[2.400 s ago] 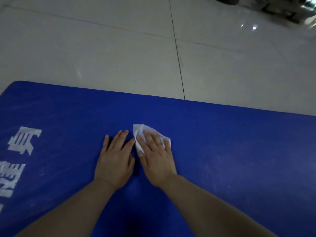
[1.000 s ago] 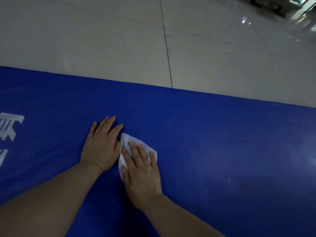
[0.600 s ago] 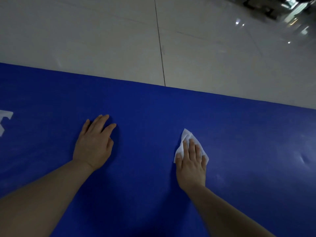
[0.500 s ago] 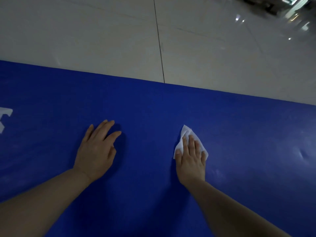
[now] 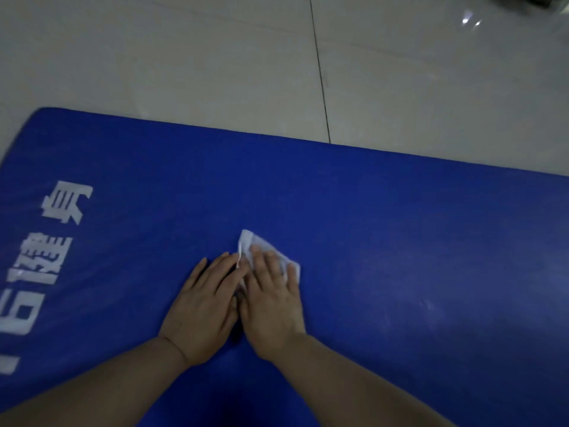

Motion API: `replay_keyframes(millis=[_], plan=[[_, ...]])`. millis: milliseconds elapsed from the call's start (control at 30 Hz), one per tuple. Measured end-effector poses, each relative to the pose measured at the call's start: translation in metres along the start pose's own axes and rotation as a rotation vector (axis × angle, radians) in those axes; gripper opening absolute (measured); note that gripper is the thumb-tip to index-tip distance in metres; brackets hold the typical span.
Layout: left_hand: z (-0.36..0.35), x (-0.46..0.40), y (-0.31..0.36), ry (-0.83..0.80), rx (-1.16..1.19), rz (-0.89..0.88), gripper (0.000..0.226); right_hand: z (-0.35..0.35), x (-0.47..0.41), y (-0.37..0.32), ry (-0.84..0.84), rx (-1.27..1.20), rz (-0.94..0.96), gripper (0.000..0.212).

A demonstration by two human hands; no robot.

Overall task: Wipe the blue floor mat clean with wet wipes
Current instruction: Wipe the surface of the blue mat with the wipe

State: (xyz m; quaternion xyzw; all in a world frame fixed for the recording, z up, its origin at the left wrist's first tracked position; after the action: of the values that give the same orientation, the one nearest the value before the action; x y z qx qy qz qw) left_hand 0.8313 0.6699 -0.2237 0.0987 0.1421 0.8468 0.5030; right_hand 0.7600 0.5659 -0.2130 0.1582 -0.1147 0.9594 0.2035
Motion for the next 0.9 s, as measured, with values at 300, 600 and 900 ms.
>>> replay_keyframes(millis=[300,600,900], plan=[[0.0,0.0,0.002,-0.021,-0.019,0.004,0.047,0.009,0.029,0.146,0.056,-0.136,-0.513,0.053],[-0.001,-0.001,0.002,-0.04,-0.036,0.007,0.048,-0.001,0.024,0.068,0.1,-0.056,-0.277,0.057],[0.0,0.0,0.001,-0.042,-0.024,0.018,0.048,-0.009,0.035,0.077,0.067,0.003,-0.13,0.055]])
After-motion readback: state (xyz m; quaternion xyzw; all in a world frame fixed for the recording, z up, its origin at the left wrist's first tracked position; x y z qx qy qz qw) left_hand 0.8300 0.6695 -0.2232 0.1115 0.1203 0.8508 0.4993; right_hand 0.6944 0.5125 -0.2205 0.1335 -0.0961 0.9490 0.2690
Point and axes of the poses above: each hand's wrist, its own x-axis away from the middle knuckle, its own z-axis out of the back of the hand, y = z × x, the point moved 3 cm from there along -x, towards the middle knuckle, and after that the axes turned 6 degrees about -y, right-handed, at the moved point
